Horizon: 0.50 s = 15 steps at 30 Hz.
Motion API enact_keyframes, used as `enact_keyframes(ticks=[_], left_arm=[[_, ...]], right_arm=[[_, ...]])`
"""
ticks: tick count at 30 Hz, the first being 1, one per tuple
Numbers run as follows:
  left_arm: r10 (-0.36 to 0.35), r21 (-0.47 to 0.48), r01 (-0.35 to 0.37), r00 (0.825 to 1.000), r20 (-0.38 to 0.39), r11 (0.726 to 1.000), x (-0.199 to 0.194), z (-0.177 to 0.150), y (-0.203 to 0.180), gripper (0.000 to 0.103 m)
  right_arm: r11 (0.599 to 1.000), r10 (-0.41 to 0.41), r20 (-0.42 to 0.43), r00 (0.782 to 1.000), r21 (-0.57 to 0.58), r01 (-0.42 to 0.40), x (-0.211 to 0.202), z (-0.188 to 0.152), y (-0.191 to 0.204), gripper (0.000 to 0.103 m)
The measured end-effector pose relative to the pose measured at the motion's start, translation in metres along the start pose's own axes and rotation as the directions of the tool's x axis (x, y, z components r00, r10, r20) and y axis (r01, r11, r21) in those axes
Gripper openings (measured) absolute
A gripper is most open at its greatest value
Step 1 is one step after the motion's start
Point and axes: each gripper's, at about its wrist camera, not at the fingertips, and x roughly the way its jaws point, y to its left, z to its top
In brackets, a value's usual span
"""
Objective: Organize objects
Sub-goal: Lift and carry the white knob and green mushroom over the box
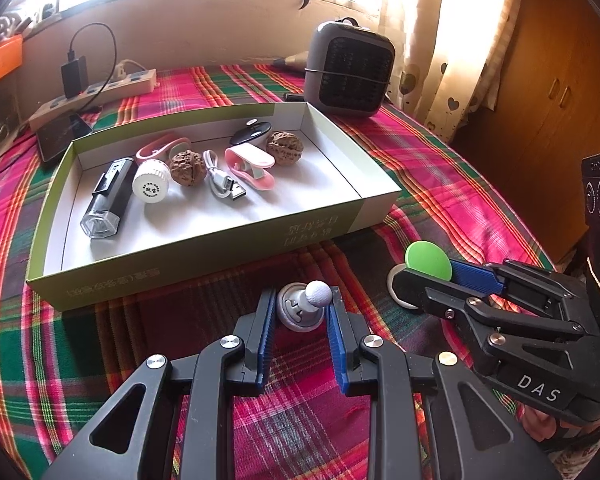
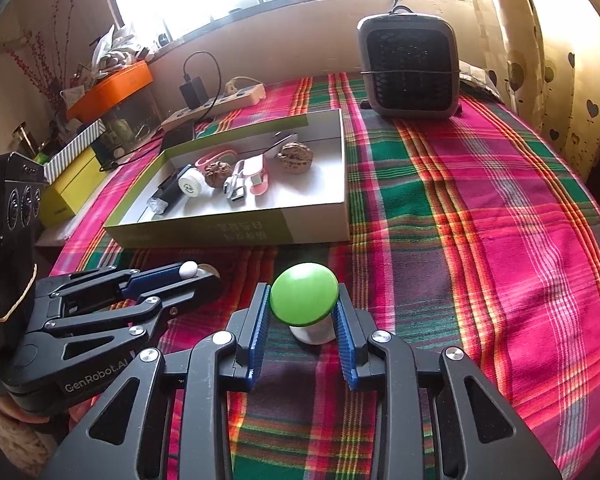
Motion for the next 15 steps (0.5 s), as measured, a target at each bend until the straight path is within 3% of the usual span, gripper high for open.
enact_keyframes(ticks=[15], left_arm=[[0.016,-0.009,-0.016,1.0,0.018,1.0,-0.013,-0.006,0.002,0.023]], right_arm=[[1.0,0.009,0.001,1.0,-0.008,-0.009,-0.007,-0.003,0.009,0.032]])
